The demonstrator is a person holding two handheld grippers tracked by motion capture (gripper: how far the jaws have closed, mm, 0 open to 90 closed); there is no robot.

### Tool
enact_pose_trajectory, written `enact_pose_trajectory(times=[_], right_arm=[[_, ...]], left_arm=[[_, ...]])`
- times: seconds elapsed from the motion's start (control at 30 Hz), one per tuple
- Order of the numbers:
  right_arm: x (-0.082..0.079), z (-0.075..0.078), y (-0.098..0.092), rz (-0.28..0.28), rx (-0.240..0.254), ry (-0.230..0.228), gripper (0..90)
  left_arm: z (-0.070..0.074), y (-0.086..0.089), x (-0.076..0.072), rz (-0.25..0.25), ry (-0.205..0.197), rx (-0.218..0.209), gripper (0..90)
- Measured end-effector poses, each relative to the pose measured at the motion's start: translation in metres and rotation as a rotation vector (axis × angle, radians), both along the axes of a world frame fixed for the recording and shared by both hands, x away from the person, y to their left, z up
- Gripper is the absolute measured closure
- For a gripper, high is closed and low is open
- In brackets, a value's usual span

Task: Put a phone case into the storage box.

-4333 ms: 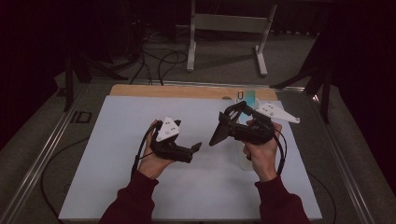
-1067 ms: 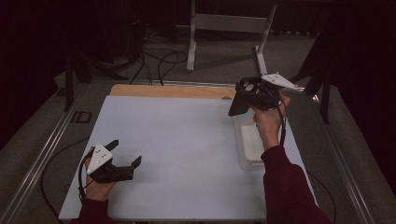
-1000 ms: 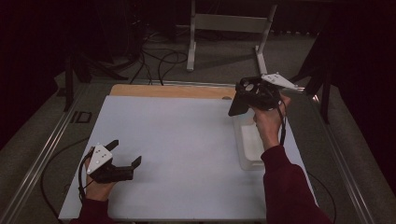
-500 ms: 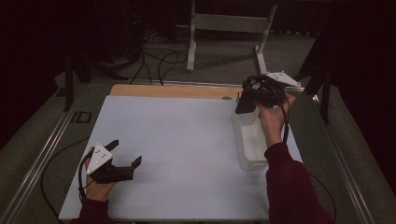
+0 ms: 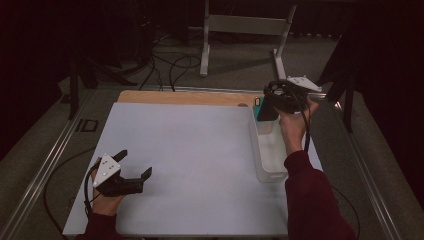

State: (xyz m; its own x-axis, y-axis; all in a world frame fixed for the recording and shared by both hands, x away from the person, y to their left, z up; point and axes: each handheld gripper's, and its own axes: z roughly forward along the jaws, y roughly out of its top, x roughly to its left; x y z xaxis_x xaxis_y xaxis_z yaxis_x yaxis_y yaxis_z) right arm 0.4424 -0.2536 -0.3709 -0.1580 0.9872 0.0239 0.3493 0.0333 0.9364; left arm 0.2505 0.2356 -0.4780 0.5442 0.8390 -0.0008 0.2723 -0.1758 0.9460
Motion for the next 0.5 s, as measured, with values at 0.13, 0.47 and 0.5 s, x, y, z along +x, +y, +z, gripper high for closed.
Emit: enact_pose_trajectory(times=[0.13,0.47,0.5], right_arm=[[0.004,-0.006,0.001,-0.011,-0.01,0.018,13.9],[0.009,-0.02,0.003,-0.035,-0.018,0.059,13.5],[0.01,-0.023,0.004,-0.037,-0.023,0.065,13.4]], left_arm=[[0.001,0.001,0.0,0.01,-0.006,-0.004,0.0],[0.002,0.001,-0.001,0.009,-0.013,-0.008,0.0],[0.002,0.001,-0.001,0.009,-0.014,-0.011,0.0]])
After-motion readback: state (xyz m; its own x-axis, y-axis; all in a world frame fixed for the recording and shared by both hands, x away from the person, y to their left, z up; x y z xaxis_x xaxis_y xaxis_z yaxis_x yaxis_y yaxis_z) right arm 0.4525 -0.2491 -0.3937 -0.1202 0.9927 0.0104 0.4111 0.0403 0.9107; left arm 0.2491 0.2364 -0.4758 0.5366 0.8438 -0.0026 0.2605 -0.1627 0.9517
